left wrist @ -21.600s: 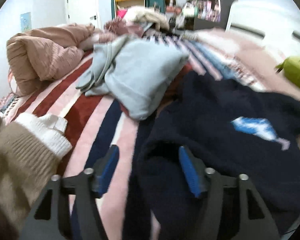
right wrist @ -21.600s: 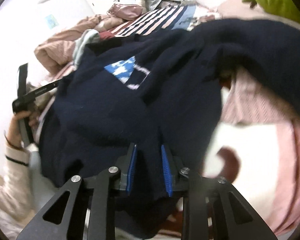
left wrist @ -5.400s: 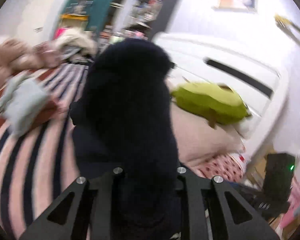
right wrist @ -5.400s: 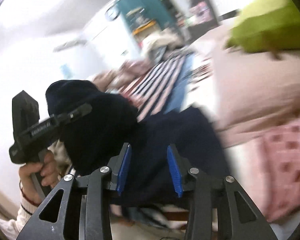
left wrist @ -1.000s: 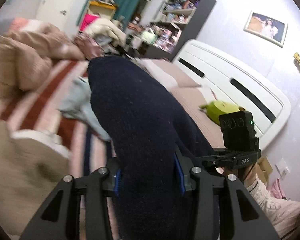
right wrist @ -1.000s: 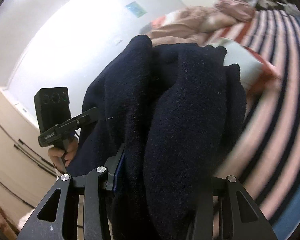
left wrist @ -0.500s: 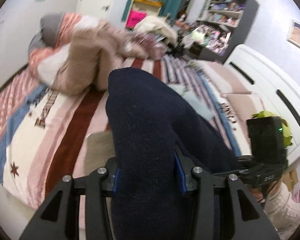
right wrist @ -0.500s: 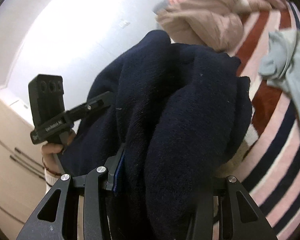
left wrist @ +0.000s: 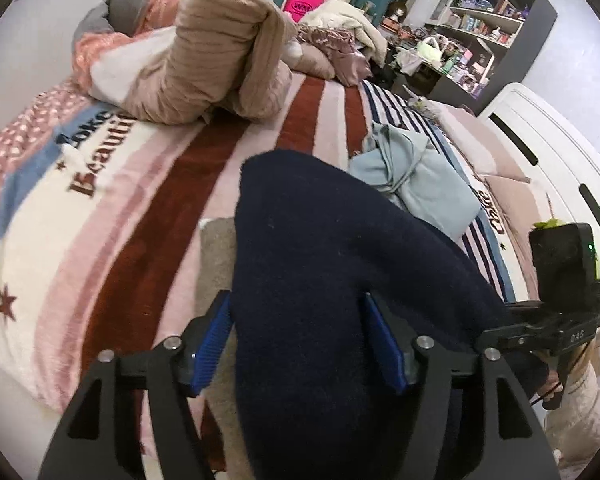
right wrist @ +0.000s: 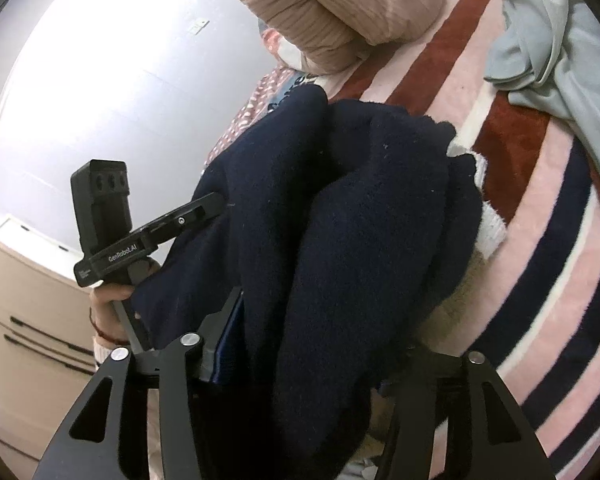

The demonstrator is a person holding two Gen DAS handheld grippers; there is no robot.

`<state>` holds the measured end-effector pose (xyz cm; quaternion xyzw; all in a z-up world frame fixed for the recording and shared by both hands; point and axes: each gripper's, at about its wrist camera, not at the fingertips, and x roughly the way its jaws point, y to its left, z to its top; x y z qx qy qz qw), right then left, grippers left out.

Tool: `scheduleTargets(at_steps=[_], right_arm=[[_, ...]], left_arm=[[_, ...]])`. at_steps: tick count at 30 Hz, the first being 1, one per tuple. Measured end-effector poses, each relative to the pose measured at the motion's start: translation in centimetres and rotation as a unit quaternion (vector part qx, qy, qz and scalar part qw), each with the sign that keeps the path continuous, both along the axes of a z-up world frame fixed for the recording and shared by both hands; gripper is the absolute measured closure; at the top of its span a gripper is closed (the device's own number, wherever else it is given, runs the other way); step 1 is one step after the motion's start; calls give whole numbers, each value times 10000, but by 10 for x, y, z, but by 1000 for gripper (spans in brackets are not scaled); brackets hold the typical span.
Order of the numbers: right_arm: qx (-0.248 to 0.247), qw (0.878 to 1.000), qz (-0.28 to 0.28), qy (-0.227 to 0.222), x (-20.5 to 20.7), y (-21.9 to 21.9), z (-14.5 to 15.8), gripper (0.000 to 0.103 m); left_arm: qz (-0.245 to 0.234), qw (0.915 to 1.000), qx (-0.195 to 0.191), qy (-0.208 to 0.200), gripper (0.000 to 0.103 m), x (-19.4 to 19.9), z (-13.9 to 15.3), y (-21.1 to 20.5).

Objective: Fold small clothes

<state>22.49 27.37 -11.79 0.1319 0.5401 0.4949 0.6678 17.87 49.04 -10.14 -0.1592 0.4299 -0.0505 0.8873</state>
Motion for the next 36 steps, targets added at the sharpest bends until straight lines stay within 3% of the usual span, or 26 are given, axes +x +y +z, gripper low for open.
scheduleTargets(at_steps=[5,8,14,21,26,30,31,32,34,36], right_arm=[[-62,9998,-70,-191,-10,-27,11,46],[-31,9995,-139,-298,-14,-43,15,42],[14,9984,-301,-469,-30,-91,17,41],[-91,9933,-655,-953,-72,-178,11,41],[-403,9798,-1151,-1587,-113,-254,14,41],[-713,9519,-1641,-2489,-155,-311,33,37],[-787,9421,-1767,-2738,-166,-323,39,35],[-872,9296,-1912,-3028,-180,-335,46,33],[-1018,9000,-2232,-3603,-203,-356,55,15],[-1046,8740,-2493,-4038,-222,-369,61,0]], left_arm=[[424,9988,133,-188,41,-22,20,2],[716,9963,405,-246,41,-36,34,-5],[777,9930,701,-545,41,-66,66,-50],[421,9876,878,-1229,40,-103,88,-168],[349,9712,1251,-1997,28,-122,96,-275],[322,9532,1392,-2664,8,-138,96,-350],[339,9480,1420,-2830,1,-143,96,-368],[327,9436,1414,-2976,1,-146,95,-381],[311,9336,1395,-3285,1,-153,93,-405],[452,9289,1458,-3375,1,-155,92,-422]])
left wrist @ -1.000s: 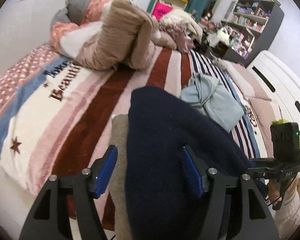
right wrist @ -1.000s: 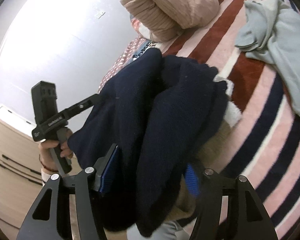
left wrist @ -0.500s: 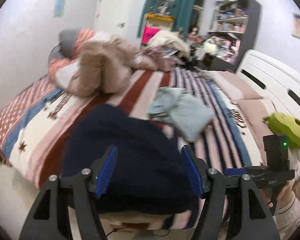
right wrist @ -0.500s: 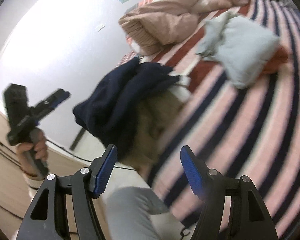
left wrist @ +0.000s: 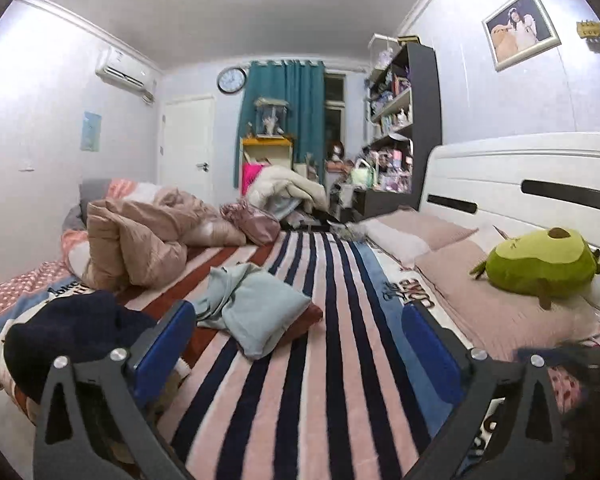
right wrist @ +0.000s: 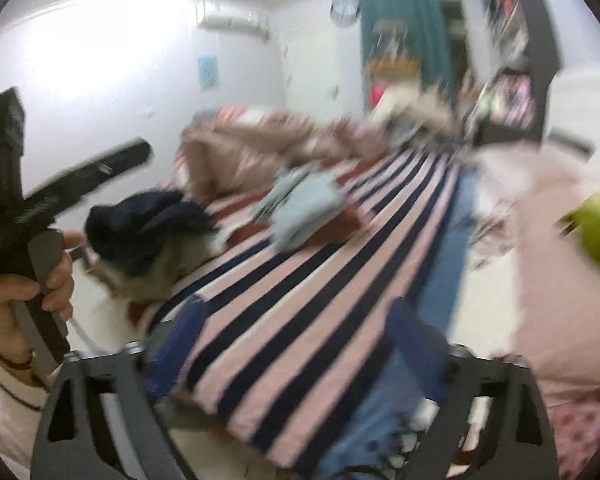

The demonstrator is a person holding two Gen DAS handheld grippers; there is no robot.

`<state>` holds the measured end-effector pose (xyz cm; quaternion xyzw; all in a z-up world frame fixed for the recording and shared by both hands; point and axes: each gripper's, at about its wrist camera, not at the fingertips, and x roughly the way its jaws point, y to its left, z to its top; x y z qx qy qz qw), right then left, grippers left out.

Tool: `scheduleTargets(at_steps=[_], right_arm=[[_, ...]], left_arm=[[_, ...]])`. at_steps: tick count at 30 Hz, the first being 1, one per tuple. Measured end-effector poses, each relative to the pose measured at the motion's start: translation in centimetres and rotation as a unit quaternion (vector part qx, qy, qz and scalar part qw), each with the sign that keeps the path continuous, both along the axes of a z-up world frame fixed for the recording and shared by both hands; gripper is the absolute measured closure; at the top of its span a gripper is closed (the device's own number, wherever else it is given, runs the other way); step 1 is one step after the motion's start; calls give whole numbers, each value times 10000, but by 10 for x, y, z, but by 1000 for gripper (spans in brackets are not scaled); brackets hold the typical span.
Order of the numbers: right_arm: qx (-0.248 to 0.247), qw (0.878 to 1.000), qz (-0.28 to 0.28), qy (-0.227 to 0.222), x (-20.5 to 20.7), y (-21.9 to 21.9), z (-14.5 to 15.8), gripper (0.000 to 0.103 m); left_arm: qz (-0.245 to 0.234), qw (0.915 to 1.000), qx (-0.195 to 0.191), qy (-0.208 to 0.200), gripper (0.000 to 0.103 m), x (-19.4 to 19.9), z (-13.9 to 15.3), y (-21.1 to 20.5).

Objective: Fold small clothes

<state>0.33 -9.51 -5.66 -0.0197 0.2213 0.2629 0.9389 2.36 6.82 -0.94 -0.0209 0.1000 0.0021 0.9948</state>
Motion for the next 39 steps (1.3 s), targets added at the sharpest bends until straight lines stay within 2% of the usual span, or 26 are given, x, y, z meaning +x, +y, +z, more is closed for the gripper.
scheduleTargets(at_steps=[2,5,10,15,25,39], right_arm=[[-5,9985,-306,-456,-19,-18,6,0],[79,9964,-569,-626,-29,-37,9,0],[301,9939,-821,-667,-33,-60,9,0],[413,9922,-947,-691,-35,-70,10,0],[392,9919,-905,-797,-40,-62,14,0],[385,9917,-893,-840,-55,-51,25,0]], left_arm=[[115,9999,-4,-99,1,-1,-2,-15],[130,9999,12,-101,1,-1,-5,-29],[75,9997,215,-56,1,1,-11,-45],[73,9997,240,-46,1,2,-13,-49],[130,9994,307,-38,1,3,-18,-44],[113,9994,258,-192,1,-14,-17,-37]])
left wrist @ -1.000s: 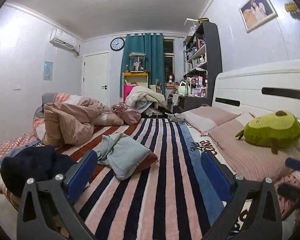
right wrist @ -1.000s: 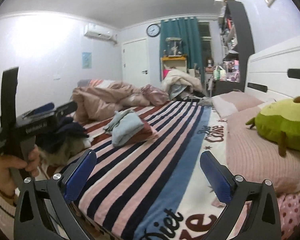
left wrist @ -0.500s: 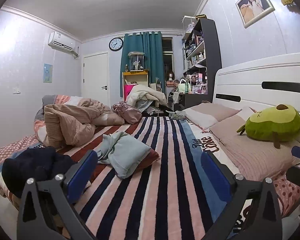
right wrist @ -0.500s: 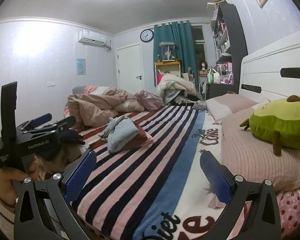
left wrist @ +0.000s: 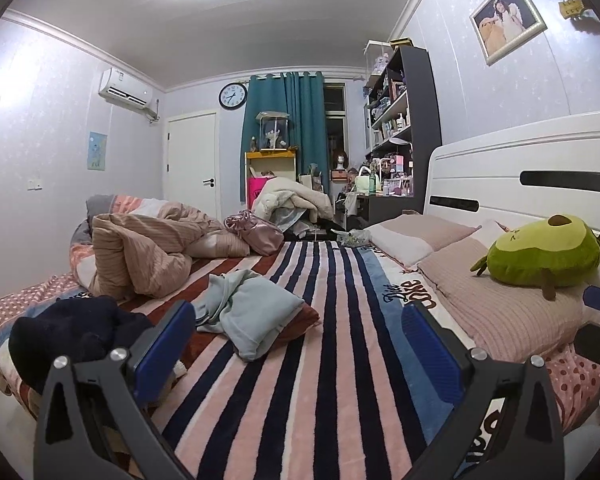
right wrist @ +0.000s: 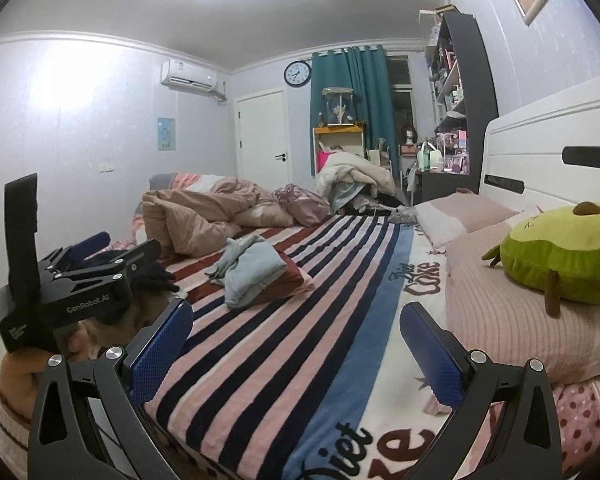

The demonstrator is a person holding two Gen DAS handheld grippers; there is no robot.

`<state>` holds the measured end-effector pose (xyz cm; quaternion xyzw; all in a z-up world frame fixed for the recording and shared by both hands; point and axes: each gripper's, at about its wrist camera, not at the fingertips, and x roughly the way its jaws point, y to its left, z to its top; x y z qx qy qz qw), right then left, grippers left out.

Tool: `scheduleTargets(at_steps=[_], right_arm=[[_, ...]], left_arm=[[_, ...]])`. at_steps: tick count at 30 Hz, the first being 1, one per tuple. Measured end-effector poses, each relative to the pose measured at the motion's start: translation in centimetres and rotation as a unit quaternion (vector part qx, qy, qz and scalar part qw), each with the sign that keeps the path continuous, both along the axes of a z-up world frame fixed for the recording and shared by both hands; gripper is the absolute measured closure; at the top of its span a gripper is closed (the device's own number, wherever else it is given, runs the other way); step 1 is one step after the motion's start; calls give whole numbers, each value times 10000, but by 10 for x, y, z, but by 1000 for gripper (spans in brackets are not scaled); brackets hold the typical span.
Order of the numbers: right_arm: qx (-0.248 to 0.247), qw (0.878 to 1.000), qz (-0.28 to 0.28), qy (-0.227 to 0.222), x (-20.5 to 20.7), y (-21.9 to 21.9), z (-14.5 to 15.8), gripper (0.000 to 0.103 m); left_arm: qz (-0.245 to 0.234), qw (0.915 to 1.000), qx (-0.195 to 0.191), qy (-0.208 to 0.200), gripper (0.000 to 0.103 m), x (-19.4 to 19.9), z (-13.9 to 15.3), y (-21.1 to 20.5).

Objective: Fold small clothes

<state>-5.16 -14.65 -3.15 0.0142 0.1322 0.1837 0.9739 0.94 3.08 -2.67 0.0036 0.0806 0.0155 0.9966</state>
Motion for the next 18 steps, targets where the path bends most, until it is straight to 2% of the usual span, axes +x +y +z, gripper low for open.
scheduleTargets(at_steps=[8,18], right_arm=[[245,9996,-44,149,2,-9,-2,0],[243,9995,27,180,9,-7,-3,0]], left_arm=[[-5,9999,103,16,1,1,-1,-2],[141,9998,96,33,1,4,0,3]])
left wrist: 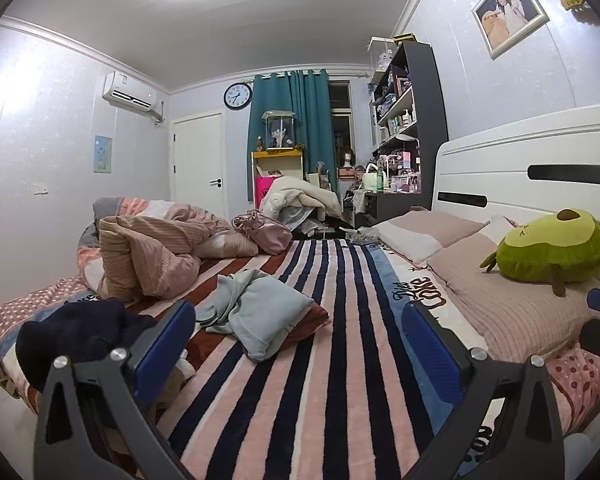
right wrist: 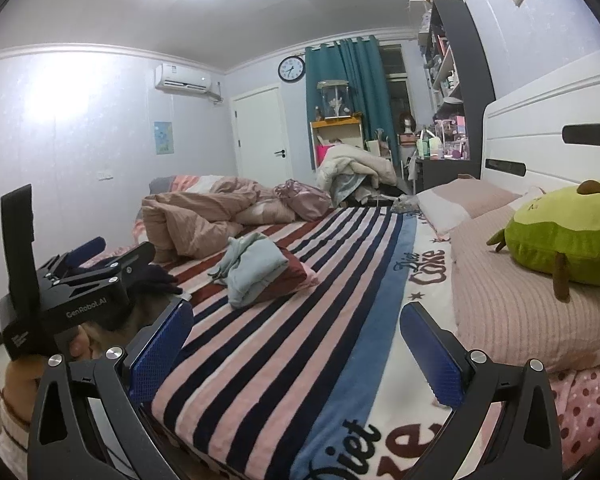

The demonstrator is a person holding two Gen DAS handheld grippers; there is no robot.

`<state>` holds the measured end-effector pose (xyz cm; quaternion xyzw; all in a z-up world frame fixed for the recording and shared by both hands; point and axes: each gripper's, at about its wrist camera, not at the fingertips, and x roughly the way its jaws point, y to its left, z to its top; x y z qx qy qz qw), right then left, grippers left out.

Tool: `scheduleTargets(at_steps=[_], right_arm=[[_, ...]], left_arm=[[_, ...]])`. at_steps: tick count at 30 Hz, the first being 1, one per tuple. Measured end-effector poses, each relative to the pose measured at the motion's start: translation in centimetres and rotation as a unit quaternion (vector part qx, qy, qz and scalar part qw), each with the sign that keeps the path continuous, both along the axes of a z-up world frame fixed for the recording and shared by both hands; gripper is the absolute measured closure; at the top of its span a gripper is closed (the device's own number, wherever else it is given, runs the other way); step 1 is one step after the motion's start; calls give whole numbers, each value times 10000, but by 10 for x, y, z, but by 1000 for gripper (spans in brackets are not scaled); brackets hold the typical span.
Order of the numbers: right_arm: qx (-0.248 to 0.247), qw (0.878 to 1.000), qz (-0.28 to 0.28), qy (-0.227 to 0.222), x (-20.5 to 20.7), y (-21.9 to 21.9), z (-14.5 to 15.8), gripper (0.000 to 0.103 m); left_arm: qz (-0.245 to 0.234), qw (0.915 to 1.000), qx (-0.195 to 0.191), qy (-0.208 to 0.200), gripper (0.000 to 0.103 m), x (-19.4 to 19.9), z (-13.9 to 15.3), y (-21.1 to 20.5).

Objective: Fold small clothes

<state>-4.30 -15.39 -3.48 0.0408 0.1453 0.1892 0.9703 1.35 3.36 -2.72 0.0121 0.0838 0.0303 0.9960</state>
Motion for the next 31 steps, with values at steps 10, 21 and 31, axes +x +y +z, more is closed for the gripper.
scheduleTargets(at_steps=[10,21,31], right_arm=[[54,10000,25,14,0,-1,-2,0],[103,9999,-34,11,-5,-2,-4,0],[125,9999,-11,19,-7,0,-4,0]], left_arm=[[40,10000,56,32,1,0,-1,0],[18,10000,80,25,1,-8,-1,-3],[-25,9999,33,96,1,-10,-4,-3]])
